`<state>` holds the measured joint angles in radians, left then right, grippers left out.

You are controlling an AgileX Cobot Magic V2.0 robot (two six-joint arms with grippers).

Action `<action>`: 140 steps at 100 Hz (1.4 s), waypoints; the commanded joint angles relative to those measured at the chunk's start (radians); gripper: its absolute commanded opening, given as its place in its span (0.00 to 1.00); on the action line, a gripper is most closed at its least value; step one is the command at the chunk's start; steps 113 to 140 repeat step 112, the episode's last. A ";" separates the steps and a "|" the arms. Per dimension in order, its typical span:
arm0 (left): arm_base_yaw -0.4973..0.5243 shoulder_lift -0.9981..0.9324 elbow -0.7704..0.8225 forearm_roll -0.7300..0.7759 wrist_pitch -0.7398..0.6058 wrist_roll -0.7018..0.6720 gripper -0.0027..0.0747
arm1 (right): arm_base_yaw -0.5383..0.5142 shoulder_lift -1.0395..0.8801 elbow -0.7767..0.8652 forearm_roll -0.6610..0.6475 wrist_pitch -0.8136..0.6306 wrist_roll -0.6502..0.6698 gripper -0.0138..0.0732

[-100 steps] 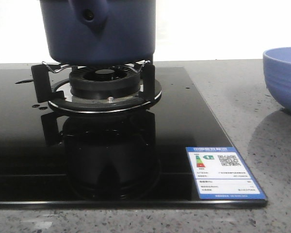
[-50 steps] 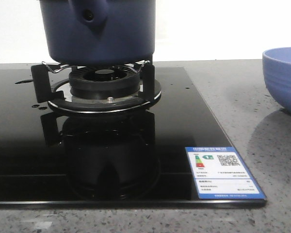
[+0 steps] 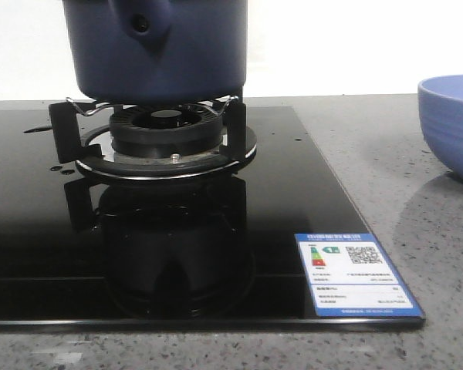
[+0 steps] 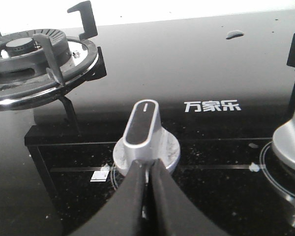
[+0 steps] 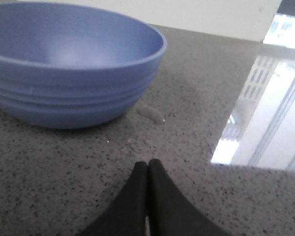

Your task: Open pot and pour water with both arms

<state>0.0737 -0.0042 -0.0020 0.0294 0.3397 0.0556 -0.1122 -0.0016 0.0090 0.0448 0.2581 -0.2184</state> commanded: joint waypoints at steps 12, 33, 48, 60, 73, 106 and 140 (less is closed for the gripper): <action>0.003 -0.028 0.034 -0.005 -0.042 -0.001 0.01 | -0.010 -0.025 0.023 -0.045 -0.001 0.321 0.09; 0.003 -0.028 0.034 -0.005 -0.042 -0.001 0.01 | -0.010 -0.025 0.023 -0.045 0.059 0.347 0.09; 0.003 -0.028 0.034 -0.005 -0.042 -0.001 0.01 | -0.010 -0.025 0.023 -0.045 0.055 0.347 0.09; 0.003 -0.028 0.034 -0.005 -0.042 -0.001 0.01 | -0.010 -0.025 0.023 -0.045 0.055 0.347 0.09; 0.003 -0.028 0.034 -0.005 -0.042 -0.001 0.01 | -0.010 -0.025 0.023 -0.045 0.055 0.347 0.09; 0.003 -0.028 0.034 -0.005 -0.042 -0.001 0.01 | -0.010 -0.025 0.023 -0.045 0.055 0.347 0.09; 0.003 -0.028 0.034 -0.005 -0.042 -0.001 0.01 | -0.010 -0.025 0.023 -0.045 0.055 0.347 0.09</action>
